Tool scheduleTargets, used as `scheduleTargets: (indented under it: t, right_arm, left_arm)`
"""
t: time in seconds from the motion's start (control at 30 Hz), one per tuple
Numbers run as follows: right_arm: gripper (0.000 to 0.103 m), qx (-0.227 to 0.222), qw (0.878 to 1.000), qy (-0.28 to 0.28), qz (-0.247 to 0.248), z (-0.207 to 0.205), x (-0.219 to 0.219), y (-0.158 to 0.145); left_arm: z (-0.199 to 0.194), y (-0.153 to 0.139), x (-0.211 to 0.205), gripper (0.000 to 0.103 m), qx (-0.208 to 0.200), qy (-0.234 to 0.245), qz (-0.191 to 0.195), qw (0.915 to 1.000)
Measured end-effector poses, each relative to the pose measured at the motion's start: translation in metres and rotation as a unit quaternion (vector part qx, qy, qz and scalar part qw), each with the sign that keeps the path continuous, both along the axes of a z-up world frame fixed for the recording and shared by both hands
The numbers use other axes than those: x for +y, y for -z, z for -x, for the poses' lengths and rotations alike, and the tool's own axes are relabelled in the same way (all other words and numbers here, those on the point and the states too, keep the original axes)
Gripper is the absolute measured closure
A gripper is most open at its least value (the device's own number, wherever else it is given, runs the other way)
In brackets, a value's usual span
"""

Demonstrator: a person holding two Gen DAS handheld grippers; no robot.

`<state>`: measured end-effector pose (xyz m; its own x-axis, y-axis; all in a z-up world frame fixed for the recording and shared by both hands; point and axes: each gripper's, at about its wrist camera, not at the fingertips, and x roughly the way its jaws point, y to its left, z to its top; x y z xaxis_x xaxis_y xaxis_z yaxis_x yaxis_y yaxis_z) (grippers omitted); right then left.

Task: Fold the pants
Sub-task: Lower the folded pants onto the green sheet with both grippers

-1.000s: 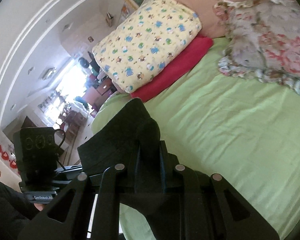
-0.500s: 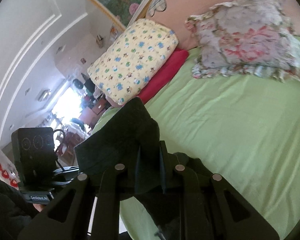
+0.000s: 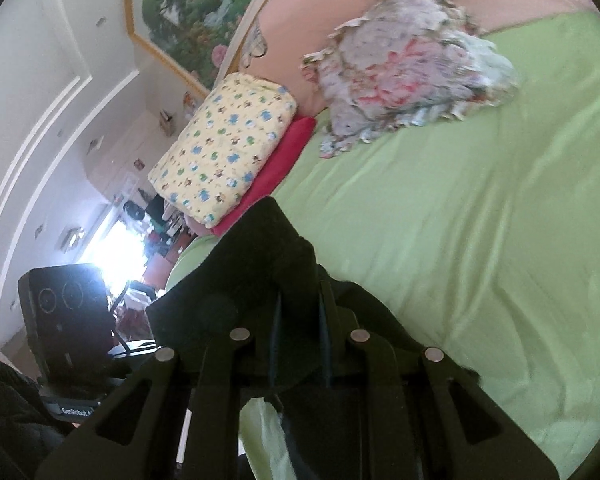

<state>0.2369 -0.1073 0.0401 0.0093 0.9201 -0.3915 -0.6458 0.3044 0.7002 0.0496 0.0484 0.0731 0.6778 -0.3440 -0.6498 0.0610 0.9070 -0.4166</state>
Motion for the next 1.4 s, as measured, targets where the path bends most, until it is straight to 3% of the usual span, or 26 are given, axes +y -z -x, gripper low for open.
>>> scheduleTargets:
  t: [0.33,0.4,0.53,0.6,0.7,0.73,0.9,1.03,1.4]
  right_arm:
    - [0.083,0.020,0.999,0.036,0.016,0.004,-0.031,0.031]
    - [0.078,0.016,0.998,0.048,0.029,0.004,-0.036,0.032]
    - [0.078,0.012,0.995,0.084,0.048,0.005,-0.051,0.034]
    - [0.071,0.015,0.993,0.106,0.055,0.006,-0.064,0.033]
    - [0.043,0.010,0.989,0.138,0.057,0.011,-0.079,0.027]
    - [0.041,0.007,0.988,0.146,0.058,0.012,-0.082,0.025]
    - [0.040,0.006,0.979,0.191,0.068,0.027,-0.100,0.018]
    - [0.021,0.007,0.974,0.221,0.053,0.043,-0.111,0.011]
    - [0.017,-0.014,0.964,0.256,0.069,0.079,-0.103,-0.006]
  left_arm:
    - [-0.012,0.025,-0.021,0.083,0.012,0.034,-0.006,0.9993]
    - [-0.012,0.028,-0.022,0.077,0.009,0.040,0.002,0.9992]
    - [-0.012,0.029,-0.023,0.071,0.002,0.052,0.008,0.9986]
    - [-0.009,0.028,-0.025,0.064,-0.001,0.059,0.009,0.9982]
    - [-0.004,0.024,-0.027,0.047,-0.008,0.075,0.022,0.9969]
    - [-0.001,0.023,-0.027,0.045,-0.012,0.078,0.027,0.9965]
    - [0.009,0.017,-0.027,0.045,-0.024,0.087,0.029,0.9955]
    - [0.018,0.013,-0.017,0.045,-0.030,0.081,0.031,0.9958]
    - [0.029,0.011,0.031,0.042,-0.029,0.014,0.014,0.9994]
